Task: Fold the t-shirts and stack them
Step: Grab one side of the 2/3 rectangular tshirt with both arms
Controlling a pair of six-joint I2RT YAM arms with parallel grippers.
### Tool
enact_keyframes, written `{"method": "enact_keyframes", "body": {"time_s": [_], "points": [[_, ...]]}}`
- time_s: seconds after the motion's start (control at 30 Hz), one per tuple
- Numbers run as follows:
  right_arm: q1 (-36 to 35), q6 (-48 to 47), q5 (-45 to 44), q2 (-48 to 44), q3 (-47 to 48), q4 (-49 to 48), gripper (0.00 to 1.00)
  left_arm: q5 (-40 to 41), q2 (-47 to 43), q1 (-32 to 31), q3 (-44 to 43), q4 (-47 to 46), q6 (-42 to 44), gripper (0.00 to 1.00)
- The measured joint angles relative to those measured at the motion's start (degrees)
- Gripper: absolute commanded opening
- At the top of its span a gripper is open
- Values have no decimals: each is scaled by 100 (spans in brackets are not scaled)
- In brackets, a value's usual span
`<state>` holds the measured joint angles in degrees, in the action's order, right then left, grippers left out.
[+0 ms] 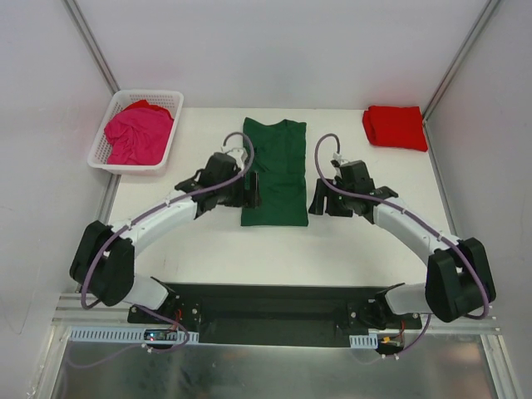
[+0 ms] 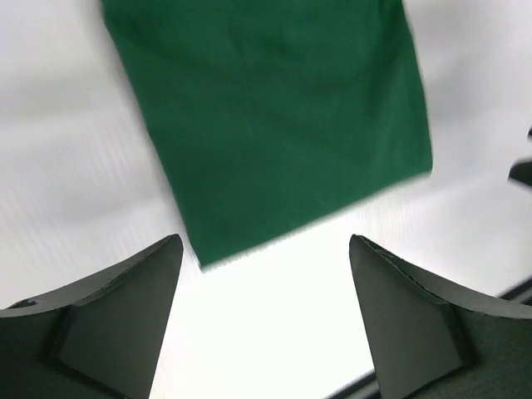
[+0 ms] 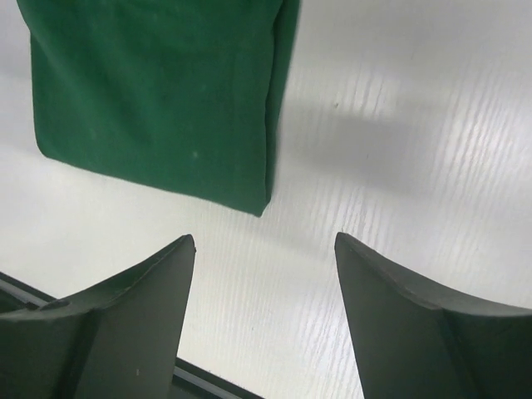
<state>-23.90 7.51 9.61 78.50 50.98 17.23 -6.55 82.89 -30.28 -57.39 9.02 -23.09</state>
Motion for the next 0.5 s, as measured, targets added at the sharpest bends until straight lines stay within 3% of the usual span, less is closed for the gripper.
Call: {"method": "enact_keyframes", "body": {"time_s": [0.1, 0.23, 0.5], "points": [[-92, 101, 46, -168, -374, -61, 72, 87, -345, -407, 704, -42, -245, 82], [-118, 254, 125, -192, -719, -275, 72, 254, -675, -463, 1394, -107, -551, 82], [-118, 472, 415, 245, -776, -883, 71, 730, -874, -409, 1749, -262, -654, 82]]}}
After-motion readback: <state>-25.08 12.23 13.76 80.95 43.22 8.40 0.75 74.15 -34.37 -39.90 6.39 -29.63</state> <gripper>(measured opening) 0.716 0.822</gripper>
